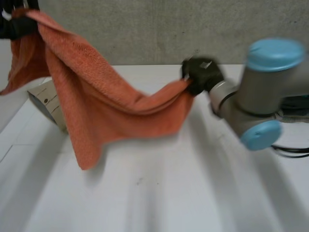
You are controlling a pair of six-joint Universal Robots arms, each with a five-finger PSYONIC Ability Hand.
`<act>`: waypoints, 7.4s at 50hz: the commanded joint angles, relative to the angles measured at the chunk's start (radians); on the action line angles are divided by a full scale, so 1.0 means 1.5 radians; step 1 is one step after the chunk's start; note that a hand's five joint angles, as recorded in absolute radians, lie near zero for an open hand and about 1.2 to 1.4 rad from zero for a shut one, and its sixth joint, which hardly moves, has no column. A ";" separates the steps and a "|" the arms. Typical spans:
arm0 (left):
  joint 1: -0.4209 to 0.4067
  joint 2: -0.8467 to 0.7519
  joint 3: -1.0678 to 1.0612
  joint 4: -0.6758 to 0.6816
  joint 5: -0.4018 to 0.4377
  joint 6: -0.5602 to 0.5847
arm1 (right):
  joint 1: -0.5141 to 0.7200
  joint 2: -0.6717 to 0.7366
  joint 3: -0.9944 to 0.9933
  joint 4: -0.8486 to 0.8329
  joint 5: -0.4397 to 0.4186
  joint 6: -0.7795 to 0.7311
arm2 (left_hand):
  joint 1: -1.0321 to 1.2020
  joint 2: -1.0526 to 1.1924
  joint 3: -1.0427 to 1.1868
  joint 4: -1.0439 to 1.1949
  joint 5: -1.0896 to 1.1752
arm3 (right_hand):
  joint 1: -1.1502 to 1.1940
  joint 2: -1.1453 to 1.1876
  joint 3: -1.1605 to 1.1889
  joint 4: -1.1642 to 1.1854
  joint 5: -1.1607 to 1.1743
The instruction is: Fold the laundry.
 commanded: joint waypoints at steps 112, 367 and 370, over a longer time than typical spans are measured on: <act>-0.072 -0.426 -0.215 0.259 -0.020 0.288 | -0.168 -0.086 0.383 -0.196 -0.104 -0.288 | 0.213 0.138 0.135 0.128 0.172 | 0.205 0.148 0.141 0.135 0.148; -0.048 -0.342 -0.121 -0.119 -0.024 0.445 | -0.254 -0.215 0.297 0.117 -0.035 -0.464 | 0.213 0.138 0.135 0.128 0.172 | 0.205 0.148 0.141 0.135 0.148; -0.024 -0.257 -0.193 -0.238 -0.003 0.523 | -0.287 -0.292 0.362 0.236 -0.038 -0.539 | 0.213 0.138 0.135 0.128 0.172 | 0.205 0.148 0.141 0.135 0.148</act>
